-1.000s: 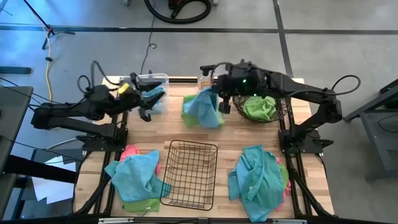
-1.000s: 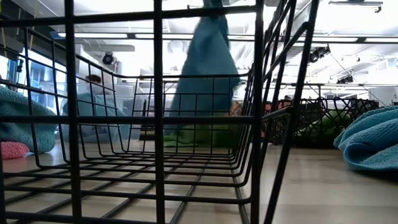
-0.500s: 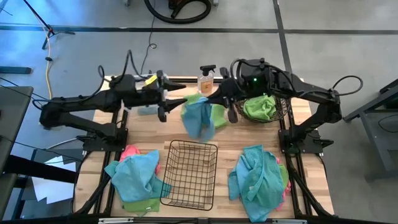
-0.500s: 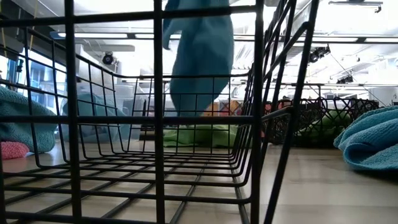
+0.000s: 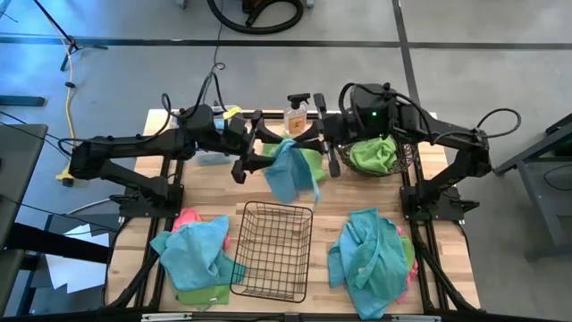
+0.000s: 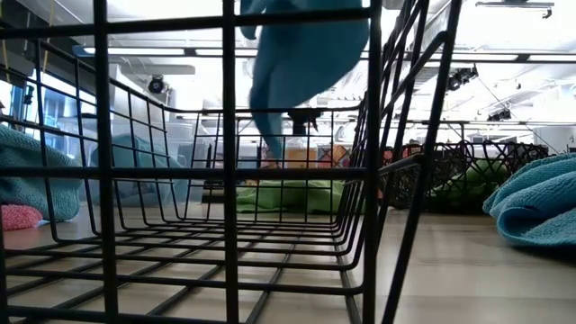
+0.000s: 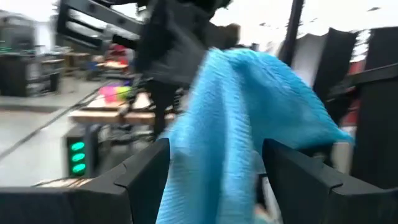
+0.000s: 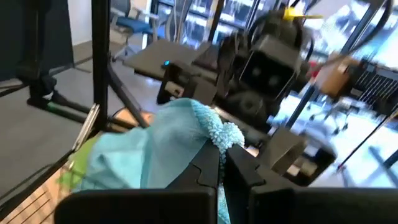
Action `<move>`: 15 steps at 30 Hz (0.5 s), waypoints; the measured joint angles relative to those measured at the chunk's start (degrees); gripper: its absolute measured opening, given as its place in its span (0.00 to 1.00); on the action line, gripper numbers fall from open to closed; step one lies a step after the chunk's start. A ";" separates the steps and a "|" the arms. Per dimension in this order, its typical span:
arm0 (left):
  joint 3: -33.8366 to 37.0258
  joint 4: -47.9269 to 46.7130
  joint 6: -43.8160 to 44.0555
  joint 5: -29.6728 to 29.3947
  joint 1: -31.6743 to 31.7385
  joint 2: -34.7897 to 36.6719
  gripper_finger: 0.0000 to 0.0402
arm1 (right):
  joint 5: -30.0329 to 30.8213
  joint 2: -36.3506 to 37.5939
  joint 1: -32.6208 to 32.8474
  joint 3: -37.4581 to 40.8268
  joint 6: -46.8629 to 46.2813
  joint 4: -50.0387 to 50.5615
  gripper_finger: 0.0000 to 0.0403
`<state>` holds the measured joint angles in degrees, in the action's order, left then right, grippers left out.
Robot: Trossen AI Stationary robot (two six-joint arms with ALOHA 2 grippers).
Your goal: Sort microfiber towel by color & place in baskets
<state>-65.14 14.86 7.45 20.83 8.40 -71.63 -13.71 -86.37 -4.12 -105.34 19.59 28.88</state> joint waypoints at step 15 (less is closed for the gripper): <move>0.00 7.82 -2.36 4.15 0.26 -5.95 0.59 | -0.37 0.00 0.00 0.02 -0.21 -9.90 0.00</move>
<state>-65.14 22.68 5.09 24.97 8.66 -77.58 -14.09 -86.37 -4.12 -105.32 19.38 18.98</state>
